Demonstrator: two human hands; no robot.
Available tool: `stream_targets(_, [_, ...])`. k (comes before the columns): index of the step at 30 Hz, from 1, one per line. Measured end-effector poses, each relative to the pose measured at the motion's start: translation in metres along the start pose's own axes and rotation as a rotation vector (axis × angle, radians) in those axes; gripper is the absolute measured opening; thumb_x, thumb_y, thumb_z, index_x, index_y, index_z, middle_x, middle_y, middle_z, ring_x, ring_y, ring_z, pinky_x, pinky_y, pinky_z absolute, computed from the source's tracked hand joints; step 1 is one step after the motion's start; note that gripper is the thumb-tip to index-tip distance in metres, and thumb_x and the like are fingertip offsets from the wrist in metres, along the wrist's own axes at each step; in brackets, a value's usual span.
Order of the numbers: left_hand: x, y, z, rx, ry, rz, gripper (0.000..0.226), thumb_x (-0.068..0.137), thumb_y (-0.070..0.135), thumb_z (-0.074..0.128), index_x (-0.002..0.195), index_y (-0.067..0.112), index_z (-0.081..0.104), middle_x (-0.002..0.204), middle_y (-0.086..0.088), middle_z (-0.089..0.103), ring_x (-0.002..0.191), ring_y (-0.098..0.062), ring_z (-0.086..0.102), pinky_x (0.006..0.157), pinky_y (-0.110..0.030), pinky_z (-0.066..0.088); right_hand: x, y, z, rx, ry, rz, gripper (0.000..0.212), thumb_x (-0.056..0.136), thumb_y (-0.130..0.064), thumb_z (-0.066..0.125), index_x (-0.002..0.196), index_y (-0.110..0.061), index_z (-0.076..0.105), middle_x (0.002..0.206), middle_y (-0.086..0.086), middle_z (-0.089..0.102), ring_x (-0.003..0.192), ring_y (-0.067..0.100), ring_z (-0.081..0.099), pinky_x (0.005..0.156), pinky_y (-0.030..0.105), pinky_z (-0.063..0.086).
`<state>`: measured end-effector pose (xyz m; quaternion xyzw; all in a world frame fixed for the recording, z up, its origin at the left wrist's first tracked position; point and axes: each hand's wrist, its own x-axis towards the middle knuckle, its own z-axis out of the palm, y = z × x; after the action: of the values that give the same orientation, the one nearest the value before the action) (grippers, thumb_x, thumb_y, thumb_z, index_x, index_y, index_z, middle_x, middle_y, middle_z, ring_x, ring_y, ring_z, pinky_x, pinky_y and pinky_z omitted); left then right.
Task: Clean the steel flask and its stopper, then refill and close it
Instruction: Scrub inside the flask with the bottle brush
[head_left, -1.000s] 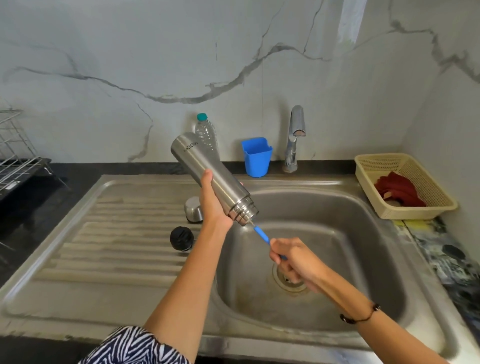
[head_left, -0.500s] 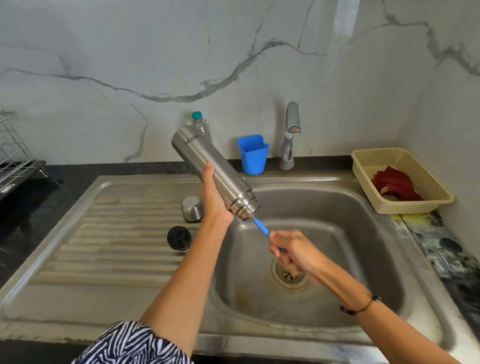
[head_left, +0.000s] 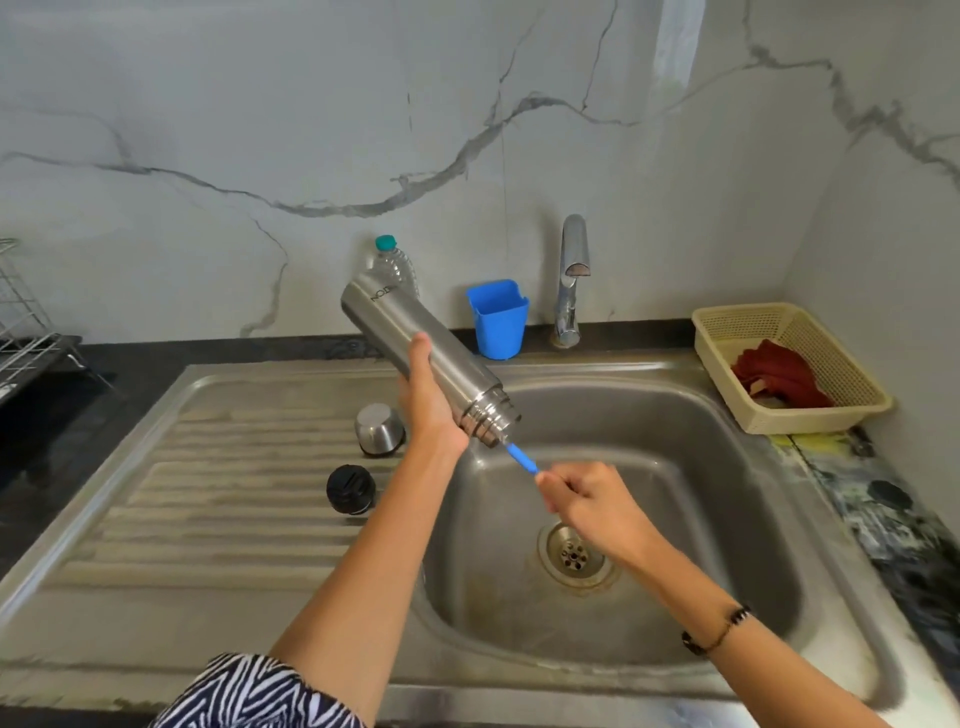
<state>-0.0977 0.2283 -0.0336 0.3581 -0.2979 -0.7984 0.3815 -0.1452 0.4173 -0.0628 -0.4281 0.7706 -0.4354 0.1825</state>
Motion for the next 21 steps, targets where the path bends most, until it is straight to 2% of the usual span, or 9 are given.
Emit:
stream_targets(3, [0.007,0.004,-0.007,-0.038,0.069,0.02,0.066,0.072,0.053,0.073,0.123,0.015,0.053,0.107,-0.015,0.067,0.087,-0.029,0.071,0.075,-0.044,0.058,-0.006,0.01,0.002,-0.172,0.003,-0.084,0.044,0.082,-0.051,0.037,0.05,-0.022,0.034,0.048,0.007,0.044,0.053,0.026,0.042,0.054,0.034,0.035])
stream_targets(5, [0.002,-0.003,-0.005,-0.009,0.07,0.021,0.059,0.077,0.048,0.071,0.121,0.014,0.054,0.101,-0.013,0.067,0.085,-0.028,0.07,0.077,-0.045,0.058,-0.002,0.008,0.007,-0.235,0.048,-0.104,0.043,0.077,-0.056,0.028,0.048,-0.023,0.027,0.045,0.001,0.034,0.055,0.025,0.034,0.054,0.034,0.031])
stream_targets(7, [-0.002,-0.005,-0.004,0.007,0.045,0.016,0.053,0.08,0.044,0.069,0.12,0.013,0.055,0.094,-0.012,0.066,0.079,-0.026,0.068,0.076,-0.044,0.058,-0.002,0.006,0.011,-0.299,0.081,-0.115,0.043,0.079,-0.051,0.032,0.049,-0.021,0.027,0.042,-0.002,0.03,0.054,0.021,0.03,0.053,0.033,0.03])
stream_targets(10, [0.003,0.002,-0.007,-0.014,0.075,0.021,0.056,0.08,0.045,0.069,0.123,0.013,0.054,0.095,-0.011,0.065,0.078,-0.026,0.068,0.071,-0.042,0.058,-0.011,0.011,0.009,-0.467,0.16,-0.18,0.039,0.08,-0.046,0.033,0.053,-0.019,0.039,0.041,-0.001,0.042,0.046,0.028,0.041,0.045,0.03,0.031])
stream_targets(12, [0.002,-0.002,-0.005,0.004,0.094,0.016,0.052,0.081,0.044,0.068,0.12,0.013,0.054,0.093,-0.01,0.065,0.077,-0.025,0.068,0.07,-0.04,0.058,-0.007,0.006,0.01,-0.628,0.215,-0.19,0.034,0.078,-0.04,0.038,0.051,-0.019,0.04,0.038,0.001,0.044,0.037,0.029,0.045,0.036,0.025,0.024])
stream_targets(14, [-0.002,-0.005,-0.003,0.027,0.091,-0.016,0.05,0.081,0.045,0.069,0.118,0.014,0.055,0.093,-0.01,0.065,0.079,-0.026,0.068,0.072,-0.041,0.058,-0.002,0.002,0.013,-0.735,0.24,-0.204,0.032,0.077,-0.036,0.04,0.05,-0.018,0.04,0.034,0.002,0.042,0.031,0.027,0.043,0.035,0.019,0.018])
stream_targets(18, [0.005,0.004,-0.006,0.008,0.16,0.008,0.059,0.077,0.046,0.072,0.123,0.014,0.055,0.102,-0.012,0.067,0.085,-0.028,0.069,0.076,-0.047,0.059,-0.012,0.01,0.005,-0.805,0.336,-0.366,0.031,0.079,-0.031,0.042,0.052,-0.017,0.046,0.035,0.0,0.043,0.027,0.026,0.041,0.031,0.017,0.02])
stream_targets(21, [-0.006,-0.006,-0.002,0.052,0.153,0.005,0.054,0.079,0.044,0.071,0.12,0.012,0.056,0.103,-0.014,0.067,0.087,-0.03,0.069,0.073,-0.045,0.059,-0.005,0.006,0.012,-0.823,0.339,-0.332,0.028,0.078,-0.026,0.043,0.052,-0.016,0.048,0.036,0.0,0.043,0.026,0.026,0.039,0.031,0.017,0.02])
